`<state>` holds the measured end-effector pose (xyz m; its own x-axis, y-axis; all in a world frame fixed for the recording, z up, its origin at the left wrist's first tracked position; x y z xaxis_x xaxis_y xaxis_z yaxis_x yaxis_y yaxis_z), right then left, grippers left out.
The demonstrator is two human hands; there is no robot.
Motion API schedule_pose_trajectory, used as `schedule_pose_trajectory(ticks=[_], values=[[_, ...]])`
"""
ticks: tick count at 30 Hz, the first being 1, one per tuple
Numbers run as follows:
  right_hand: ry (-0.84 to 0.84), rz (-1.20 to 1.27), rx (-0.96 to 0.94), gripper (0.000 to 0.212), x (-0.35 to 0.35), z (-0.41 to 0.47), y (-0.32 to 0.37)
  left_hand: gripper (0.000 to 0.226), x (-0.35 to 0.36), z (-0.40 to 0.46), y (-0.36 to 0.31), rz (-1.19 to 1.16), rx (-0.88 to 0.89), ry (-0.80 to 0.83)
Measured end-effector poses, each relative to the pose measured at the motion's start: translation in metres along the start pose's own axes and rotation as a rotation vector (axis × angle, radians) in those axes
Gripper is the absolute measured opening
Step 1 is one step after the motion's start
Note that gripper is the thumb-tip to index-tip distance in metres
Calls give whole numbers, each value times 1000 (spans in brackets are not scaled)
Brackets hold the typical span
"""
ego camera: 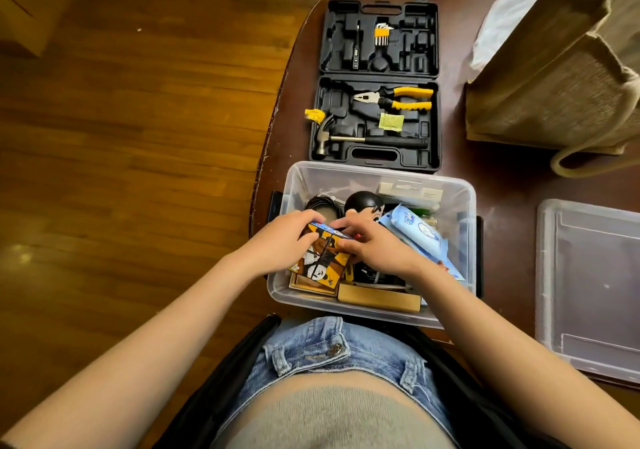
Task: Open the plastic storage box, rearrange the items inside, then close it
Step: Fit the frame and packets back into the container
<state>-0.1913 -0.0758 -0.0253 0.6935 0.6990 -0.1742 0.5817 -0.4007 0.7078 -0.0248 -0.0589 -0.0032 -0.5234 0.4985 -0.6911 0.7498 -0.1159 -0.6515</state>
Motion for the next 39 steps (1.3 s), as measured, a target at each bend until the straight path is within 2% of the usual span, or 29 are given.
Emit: schedule_pose_trajectory(ticks=[2,4,9,11,13,16,18,20,22,25,30,33,35,39], values=[[24,81,26,25,0,0,0,39,0,0,-1,-46,5,4],[80,270,53,24,1,-1,0,49,-4,1,-2,-210,-9,-58],[127,857,96,22,-1,1,0,52,-20,3,3,-694,-112,-365],[161,1020,88,28,2,1,0,53,-18,2,5,-929,-184,-459],[173,983,64,32,5,0,0,50,-13,1,5,-1037,-227,-526],[160,610,68,19,4,-4,0,42,-13,2,7,-991,-251,-538],[136,413,68,8,-2,-5,2,39,-20,2,9,-907,-205,-447],[96,367,88,14,-11,-5,1,42,-27,4,10,-755,-120,-254],[91,336,111,25,-17,-5,1,46,-31,8,5,-508,1,-26],[66,202,132,24,-19,-5,-1,47,-27,19,-6,-151,119,219],[-64,107,171,20,-18,-5,-9,43,0,32,-12,-30,89,573],[-114,-23,186,24,-19,-8,-16,36,14,34,-12,81,116,631],[-124,-171,193,27,-18,-10,-19,42,17,33,-8,169,98,613],[-110,-261,186,31,-11,-9,-21,44,20,30,-4,271,87,609]])
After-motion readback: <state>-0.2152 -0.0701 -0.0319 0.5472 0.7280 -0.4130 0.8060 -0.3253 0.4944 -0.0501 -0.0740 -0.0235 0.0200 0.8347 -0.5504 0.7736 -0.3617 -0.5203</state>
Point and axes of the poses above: each hand's wrist, its own z-axis towards the middle knuckle, its own x-axis out of the palm, y = z × x, the point moved 3 cm from there along z, towards the middle knuckle, and after that the axes turned 14 degrees about x, right-handed, at the moved point
